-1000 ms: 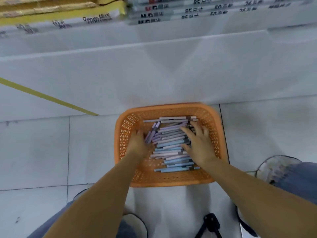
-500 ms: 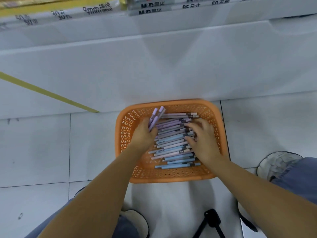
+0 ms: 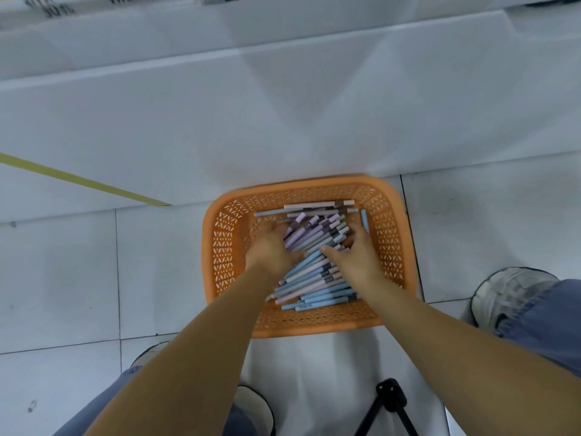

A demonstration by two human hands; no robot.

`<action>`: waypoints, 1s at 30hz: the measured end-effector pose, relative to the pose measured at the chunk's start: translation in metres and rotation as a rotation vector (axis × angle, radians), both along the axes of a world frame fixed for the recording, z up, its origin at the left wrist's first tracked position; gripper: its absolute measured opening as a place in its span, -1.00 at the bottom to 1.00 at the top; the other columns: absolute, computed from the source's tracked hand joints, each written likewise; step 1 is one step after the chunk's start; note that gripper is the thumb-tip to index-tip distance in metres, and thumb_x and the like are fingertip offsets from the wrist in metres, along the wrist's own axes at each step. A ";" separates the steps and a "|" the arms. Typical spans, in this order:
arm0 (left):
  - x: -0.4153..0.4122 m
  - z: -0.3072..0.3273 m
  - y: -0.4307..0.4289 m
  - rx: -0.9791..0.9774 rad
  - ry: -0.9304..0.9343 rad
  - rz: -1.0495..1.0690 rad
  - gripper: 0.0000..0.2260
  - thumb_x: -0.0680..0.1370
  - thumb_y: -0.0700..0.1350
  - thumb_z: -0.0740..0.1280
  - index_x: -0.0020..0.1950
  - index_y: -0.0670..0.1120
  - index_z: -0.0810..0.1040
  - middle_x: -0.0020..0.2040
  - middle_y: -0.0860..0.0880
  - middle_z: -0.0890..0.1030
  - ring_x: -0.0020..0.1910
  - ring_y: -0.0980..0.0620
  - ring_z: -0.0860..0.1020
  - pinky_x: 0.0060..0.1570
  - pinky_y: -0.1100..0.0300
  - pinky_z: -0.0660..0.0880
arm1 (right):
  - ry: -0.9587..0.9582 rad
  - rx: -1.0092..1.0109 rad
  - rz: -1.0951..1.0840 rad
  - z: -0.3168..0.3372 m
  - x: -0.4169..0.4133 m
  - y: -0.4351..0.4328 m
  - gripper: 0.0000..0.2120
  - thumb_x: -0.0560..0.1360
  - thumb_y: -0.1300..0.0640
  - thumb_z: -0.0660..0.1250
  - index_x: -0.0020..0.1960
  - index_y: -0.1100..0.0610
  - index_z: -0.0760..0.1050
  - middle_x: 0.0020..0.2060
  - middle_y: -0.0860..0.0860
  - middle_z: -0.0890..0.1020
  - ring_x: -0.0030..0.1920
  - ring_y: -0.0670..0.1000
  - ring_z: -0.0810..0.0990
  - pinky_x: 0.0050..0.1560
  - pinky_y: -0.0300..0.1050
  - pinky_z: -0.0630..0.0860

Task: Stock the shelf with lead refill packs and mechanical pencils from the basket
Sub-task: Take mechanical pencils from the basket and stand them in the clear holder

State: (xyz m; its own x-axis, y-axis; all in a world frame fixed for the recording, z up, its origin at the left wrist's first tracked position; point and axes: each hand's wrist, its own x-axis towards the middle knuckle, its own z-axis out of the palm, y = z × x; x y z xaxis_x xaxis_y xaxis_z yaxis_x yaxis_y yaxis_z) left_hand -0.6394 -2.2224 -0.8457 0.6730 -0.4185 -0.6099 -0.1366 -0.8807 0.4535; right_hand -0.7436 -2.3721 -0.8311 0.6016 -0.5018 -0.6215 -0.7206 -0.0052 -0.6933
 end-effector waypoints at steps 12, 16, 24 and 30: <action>-0.002 0.008 0.018 -0.117 0.351 0.286 -0.85 0.57 -0.03 0.42 -0.11 -0.07 0.57 -0.31 -0.05 0.58 -0.32 -0.03 0.53 -0.36 0.16 0.47 | 0.007 0.186 -0.137 0.004 0.017 0.005 -0.64 0.46 0.15 0.47 0.16 0.02 0.39 0.03 -0.04 0.49 0.00 -0.02 0.51 0.00 -0.14 0.47; -0.003 0.018 0.029 -0.188 0.430 0.400 -0.78 0.57 0.05 0.42 0.06 -0.10 0.62 -0.19 -0.08 0.66 -0.22 -0.04 0.59 -0.27 0.14 0.55 | 0.009 0.210 -0.095 0.012 0.008 -0.007 -0.79 0.52 0.18 0.41 0.14 0.08 0.52 0.13 0.02 0.54 0.04 0.00 0.53 0.05 -0.11 0.48; -0.022 0.044 0.035 -0.308 0.382 0.533 -0.81 0.62 0.00 0.36 -0.09 -0.08 0.62 -0.30 -0.01 0.67 -0.30 0.01 0.59 -0.21 0.14 0.59 | 0.058 0.253 0.065 0.027 -0.003 -0.023 -0.76 0.52 0.26 0.39 0.16 0.10 0.50 0.15 0.06 0.53 0.05 0.10 0.61 -0.02 -0.08 0.62; -0.034 0.064 0.043 -0.424 0.475 0.583 -0.90 0.62 -0.13 0.37 -0.02 -0.14 0.60 -0.28 -0.06 0.66 -0.43 0.14 0.57 -0.39 0.26 0.53 | -0.028 0.045 0.162 0.041 -0.009 -0.041 -0.70 0.54 0.30 0.35 0.26 0.16 0.52 0.10 0.11 0.58 -0.08 0.05 0.64 -0.26 -0.28 0.60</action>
State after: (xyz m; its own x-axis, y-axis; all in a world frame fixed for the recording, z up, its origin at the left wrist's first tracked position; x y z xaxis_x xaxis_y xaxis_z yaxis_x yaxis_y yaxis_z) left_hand -0.6732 -2.1791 -0.7819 0.5641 -0.3418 -0.7517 0.5721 -0.4947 0.6542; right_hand -0.7528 -2.4129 -0.7896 0.6898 -0.3686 -0.6231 -0.6932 -0.0882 -0.7153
